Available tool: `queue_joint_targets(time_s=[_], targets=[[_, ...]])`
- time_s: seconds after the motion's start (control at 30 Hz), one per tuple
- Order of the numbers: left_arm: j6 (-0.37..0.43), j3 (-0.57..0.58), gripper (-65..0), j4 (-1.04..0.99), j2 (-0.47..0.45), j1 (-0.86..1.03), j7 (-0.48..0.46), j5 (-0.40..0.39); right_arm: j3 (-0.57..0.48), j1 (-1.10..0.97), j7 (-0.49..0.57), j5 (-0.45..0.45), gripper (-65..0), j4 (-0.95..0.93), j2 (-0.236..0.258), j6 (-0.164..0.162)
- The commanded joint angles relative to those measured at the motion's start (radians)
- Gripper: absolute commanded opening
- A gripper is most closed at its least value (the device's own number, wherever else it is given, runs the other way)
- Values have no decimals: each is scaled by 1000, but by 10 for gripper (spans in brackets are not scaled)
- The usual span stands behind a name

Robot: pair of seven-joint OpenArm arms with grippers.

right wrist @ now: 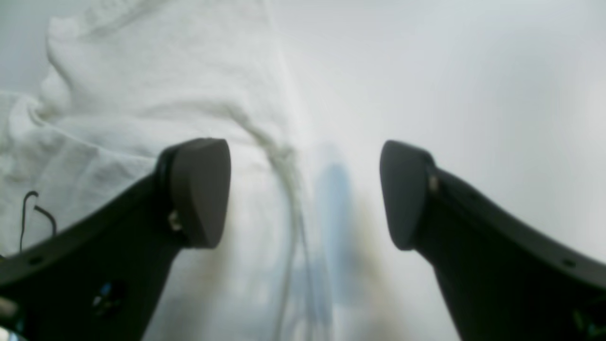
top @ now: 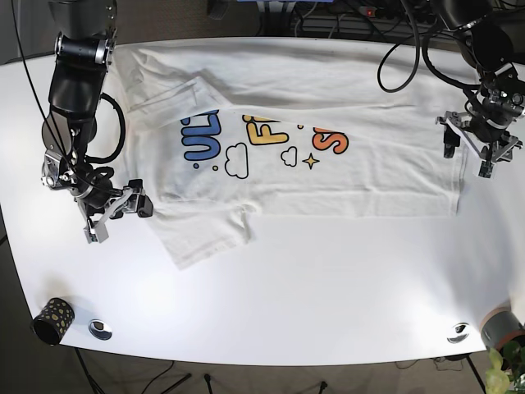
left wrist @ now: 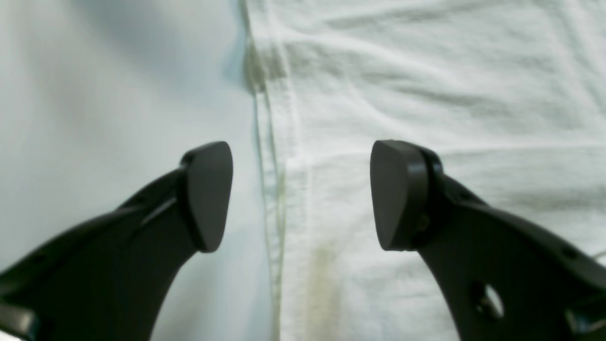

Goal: Fold the T-shirt properly
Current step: 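Release the shoulders and grasp the shirt's side edges with both grippers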

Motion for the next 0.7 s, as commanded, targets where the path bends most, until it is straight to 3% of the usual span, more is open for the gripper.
queue_joint_targets(time_s=[0.0, 0.37, 0.47, 0.53, 0.67], targets=[[2, -4, -235, 17, -12, -8, -18, -10, -17, 35, 38, 17, -176, -32, 25, 3], [2, -7, -231, 13, -12, -71, -17, -2, -68, 32, 47, 17, -182, -47, -24, 3], [8, -7, -228, -18, -16, -112, 12, -1, -71, 33, 58, 17, -265, -47, -27, 3], [100, -4, -192, -67, -22, -161, 51, -2, -71, 33, 70, 17, -361, -47, -27, 3], [189, -6, -111, -187, -45, -258, 58, -4, -72, 35, 75, 17, -495, -47, -27, 3]])
